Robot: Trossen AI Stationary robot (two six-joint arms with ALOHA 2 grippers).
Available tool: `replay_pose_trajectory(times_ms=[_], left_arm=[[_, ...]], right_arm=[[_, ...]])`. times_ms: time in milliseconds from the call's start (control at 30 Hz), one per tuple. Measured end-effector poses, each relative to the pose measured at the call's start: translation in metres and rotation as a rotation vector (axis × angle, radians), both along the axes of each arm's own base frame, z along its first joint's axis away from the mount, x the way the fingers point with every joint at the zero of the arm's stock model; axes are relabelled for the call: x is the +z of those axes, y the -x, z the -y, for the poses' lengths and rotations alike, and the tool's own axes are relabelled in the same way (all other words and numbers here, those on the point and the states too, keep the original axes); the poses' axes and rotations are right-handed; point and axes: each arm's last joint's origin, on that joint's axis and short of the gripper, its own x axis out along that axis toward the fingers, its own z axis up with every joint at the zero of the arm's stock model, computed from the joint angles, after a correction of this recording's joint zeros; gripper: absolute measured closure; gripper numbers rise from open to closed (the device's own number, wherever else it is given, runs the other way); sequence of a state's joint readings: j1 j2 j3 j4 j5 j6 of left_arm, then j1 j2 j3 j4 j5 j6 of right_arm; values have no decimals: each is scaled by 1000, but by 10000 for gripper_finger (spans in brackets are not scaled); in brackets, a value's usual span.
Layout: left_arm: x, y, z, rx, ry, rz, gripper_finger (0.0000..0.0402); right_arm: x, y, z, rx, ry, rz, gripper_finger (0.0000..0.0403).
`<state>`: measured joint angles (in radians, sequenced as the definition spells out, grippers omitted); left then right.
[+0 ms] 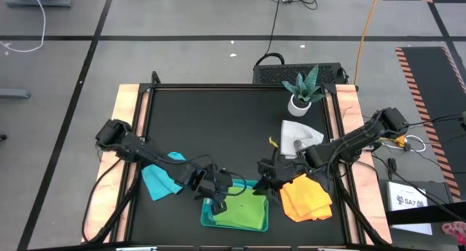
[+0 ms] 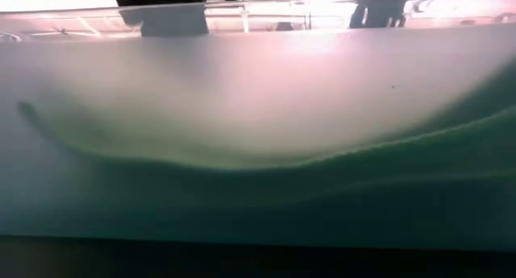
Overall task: Fold microfiber towels
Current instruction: Fold the blue microfiber cloth into a quarter
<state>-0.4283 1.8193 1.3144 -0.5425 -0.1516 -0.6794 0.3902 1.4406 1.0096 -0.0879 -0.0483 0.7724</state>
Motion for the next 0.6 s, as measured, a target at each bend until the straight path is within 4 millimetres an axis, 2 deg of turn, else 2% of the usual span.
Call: replay_pose_trajectory(times_ms=[300,600], left_arm=[[-23,-3,1,-5,9,-98,275],[-27,-2,-20,136,-117,-143,275]], right_arm=[[-1,-5,13,-28,19,1,335],[-3,-4,16,-35,28,-23,335]])
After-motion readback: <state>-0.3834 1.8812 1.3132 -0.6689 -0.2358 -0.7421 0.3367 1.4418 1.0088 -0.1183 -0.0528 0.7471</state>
